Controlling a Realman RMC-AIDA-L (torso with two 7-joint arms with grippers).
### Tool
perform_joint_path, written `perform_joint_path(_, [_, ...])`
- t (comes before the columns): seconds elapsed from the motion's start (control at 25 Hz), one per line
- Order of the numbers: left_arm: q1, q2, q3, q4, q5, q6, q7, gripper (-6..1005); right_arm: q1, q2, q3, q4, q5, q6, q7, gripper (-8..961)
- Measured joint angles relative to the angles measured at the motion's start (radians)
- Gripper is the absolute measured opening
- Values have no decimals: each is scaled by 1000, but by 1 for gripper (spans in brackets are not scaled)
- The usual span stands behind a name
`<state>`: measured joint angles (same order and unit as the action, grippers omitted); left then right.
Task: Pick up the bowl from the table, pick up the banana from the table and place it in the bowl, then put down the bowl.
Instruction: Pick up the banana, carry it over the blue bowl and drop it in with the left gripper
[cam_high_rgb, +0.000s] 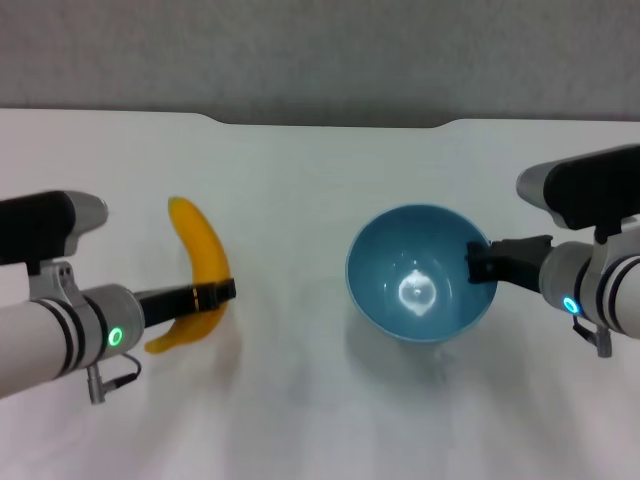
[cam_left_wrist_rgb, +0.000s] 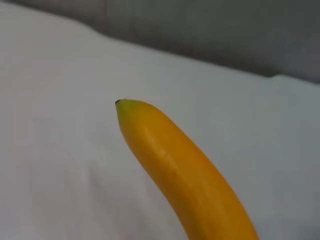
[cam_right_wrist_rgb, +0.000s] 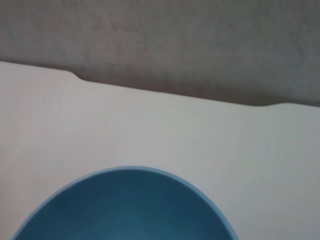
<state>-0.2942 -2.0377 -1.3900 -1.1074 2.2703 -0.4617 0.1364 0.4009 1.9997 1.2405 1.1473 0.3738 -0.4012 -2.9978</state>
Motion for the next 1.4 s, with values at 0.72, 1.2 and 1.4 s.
perform_joint_path(0.72, [117,-4,52,-362,-228,-77,268,516,157,3,-136,-92,173,13,11,80])
perform_joint_path(1.2, [81,-7,97,-327,-262,-38,312,516,213,5,-185,-73,213,18,8,84])
perform_joint_path(1.4, [72,-7,99,-296,-271,-36,317,515,213,5,-188,-64,212,19,8,86])
